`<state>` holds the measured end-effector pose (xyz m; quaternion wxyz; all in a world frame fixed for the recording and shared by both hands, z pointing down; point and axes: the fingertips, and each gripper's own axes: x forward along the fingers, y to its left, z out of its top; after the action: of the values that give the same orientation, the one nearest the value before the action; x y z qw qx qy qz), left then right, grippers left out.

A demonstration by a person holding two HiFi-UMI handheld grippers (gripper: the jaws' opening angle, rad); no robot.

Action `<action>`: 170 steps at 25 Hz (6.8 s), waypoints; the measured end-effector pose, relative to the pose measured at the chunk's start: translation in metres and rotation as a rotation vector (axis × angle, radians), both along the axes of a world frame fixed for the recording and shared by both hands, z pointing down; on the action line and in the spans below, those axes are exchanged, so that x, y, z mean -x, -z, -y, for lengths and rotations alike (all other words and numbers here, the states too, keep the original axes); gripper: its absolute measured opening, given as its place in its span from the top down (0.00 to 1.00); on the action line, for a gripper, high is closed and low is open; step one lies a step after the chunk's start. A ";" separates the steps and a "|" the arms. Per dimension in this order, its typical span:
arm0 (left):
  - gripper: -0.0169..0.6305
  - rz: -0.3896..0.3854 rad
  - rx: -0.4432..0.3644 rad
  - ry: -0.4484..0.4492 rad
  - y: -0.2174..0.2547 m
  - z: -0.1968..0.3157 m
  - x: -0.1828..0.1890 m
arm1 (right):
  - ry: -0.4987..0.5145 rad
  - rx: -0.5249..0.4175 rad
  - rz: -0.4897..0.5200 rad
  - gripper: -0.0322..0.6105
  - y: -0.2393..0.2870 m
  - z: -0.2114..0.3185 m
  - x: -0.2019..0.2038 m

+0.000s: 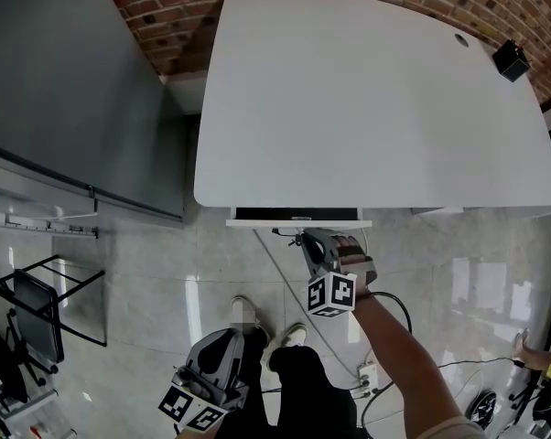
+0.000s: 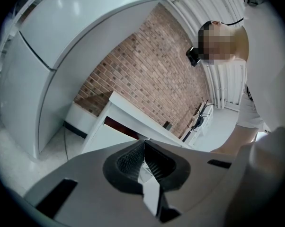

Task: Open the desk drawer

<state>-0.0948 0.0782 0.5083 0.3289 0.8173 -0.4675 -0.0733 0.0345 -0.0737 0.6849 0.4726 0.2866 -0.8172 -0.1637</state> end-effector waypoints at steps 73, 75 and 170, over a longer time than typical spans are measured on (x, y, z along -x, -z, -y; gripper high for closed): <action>0.96 -0.016 0.019 0.000 -0.010 -0.008 0.004 | 0.033 0.110 -0.026 0.90 -0.028 -0.054 0.006; 0.96 -0.016 0.018 0.003 -0.010 -0.008 0.004 | 0.030 0.092 -0.031 0.90 -0.031 -0.055 0.006; 0.96 0.200 -0.145 -0.009 0.212 -0.035 -0.070 | -0.425 0.210 0.780 0.92 0.353 -0.183 -0.027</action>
<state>-0.0251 0.1130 0.2960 0.2209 0.8443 -0.4876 -0.0237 0.0620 0.1092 0.3321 0.1790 0.4386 -0.8693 0.1411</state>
